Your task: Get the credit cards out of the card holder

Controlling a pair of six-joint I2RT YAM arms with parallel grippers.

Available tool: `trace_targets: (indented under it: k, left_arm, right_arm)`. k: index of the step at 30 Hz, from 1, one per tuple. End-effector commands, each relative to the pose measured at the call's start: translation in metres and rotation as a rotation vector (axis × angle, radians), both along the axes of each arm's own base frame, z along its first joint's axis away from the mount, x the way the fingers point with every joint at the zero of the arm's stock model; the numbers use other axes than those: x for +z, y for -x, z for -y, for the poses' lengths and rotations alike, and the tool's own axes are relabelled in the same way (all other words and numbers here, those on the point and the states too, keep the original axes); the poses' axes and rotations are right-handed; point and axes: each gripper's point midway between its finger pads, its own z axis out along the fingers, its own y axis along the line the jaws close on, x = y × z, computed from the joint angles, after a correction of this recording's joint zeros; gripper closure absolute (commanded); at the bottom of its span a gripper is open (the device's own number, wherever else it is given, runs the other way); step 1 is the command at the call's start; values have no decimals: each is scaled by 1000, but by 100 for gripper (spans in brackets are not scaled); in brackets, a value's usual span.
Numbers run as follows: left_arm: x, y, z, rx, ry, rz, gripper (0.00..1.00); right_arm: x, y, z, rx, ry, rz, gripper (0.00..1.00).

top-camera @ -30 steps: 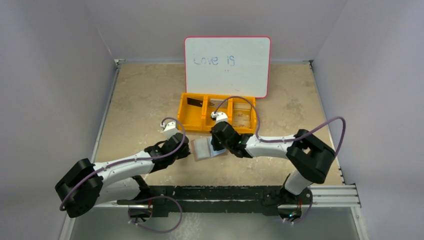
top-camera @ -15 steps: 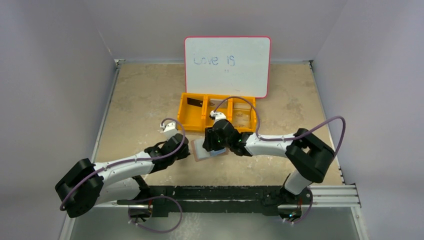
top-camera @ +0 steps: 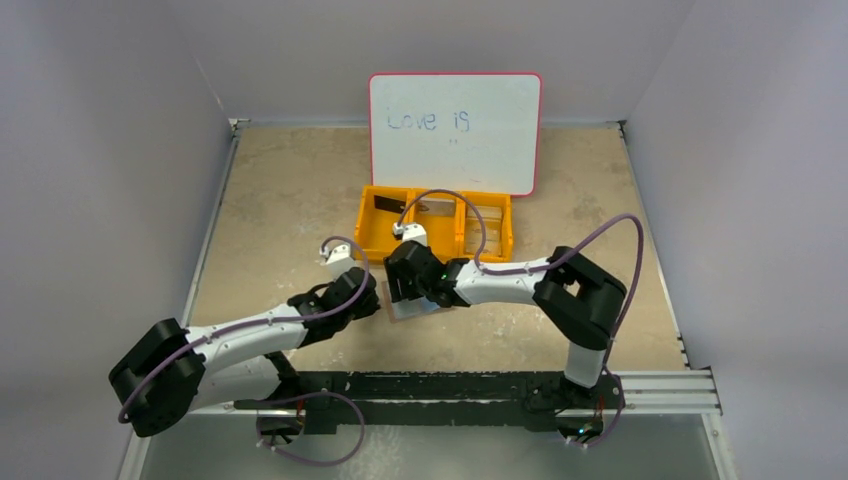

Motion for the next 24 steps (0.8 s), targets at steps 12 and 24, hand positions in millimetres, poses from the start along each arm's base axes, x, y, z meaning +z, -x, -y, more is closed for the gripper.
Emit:
trace_targets:
  k: [12, 24]
  left_arm:
    - [10, -5, 6, 23, 69, 41, 100]
    - [11, -5, 1, 44, 71, 54, 100]
  right_arm:
    - [-28, 2, 23, -70, 188, 28, 43]
    - [-41, 20, 20, 18, 197, 19, 36]
